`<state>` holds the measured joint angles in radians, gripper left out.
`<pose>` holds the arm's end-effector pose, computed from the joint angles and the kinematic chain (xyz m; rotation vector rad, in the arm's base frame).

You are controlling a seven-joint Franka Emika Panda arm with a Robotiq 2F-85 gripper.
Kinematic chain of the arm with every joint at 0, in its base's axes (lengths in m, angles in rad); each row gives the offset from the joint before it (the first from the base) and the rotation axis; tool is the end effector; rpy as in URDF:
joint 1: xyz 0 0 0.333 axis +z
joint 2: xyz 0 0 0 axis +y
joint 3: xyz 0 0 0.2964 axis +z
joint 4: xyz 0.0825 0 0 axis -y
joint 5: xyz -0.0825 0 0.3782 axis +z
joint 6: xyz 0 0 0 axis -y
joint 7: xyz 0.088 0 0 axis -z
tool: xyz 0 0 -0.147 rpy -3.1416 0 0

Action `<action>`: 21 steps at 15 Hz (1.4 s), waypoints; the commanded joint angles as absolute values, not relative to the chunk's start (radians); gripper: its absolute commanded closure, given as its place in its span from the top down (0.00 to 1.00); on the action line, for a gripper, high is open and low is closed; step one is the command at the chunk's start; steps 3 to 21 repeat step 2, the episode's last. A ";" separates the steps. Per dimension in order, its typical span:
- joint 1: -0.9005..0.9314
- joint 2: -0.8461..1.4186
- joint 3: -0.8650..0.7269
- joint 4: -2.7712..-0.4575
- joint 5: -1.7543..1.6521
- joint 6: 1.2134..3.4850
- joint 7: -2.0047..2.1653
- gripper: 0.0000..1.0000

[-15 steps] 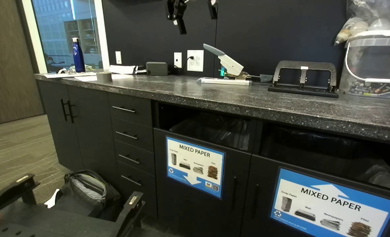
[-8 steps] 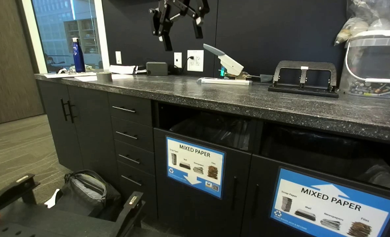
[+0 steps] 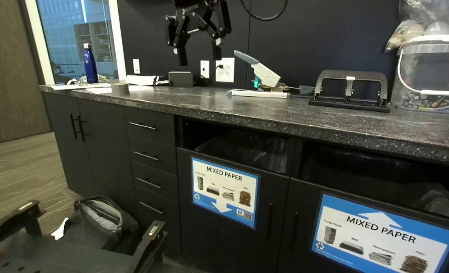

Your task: Throw the papers on the countertop in the bin on the left

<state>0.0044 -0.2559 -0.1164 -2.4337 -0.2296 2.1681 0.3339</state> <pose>0.4457 -0.0653 0.3451 2.9458 -0.4626 0.0129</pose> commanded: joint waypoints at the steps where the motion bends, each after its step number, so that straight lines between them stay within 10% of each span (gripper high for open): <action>1: -0.040 -0.255 -0.074 -2.438 -0.196 2.179 0.323 1.00; 21: -0.043 -0.255 -0.072 -2.441 -0.186 2.187 0.323 1.00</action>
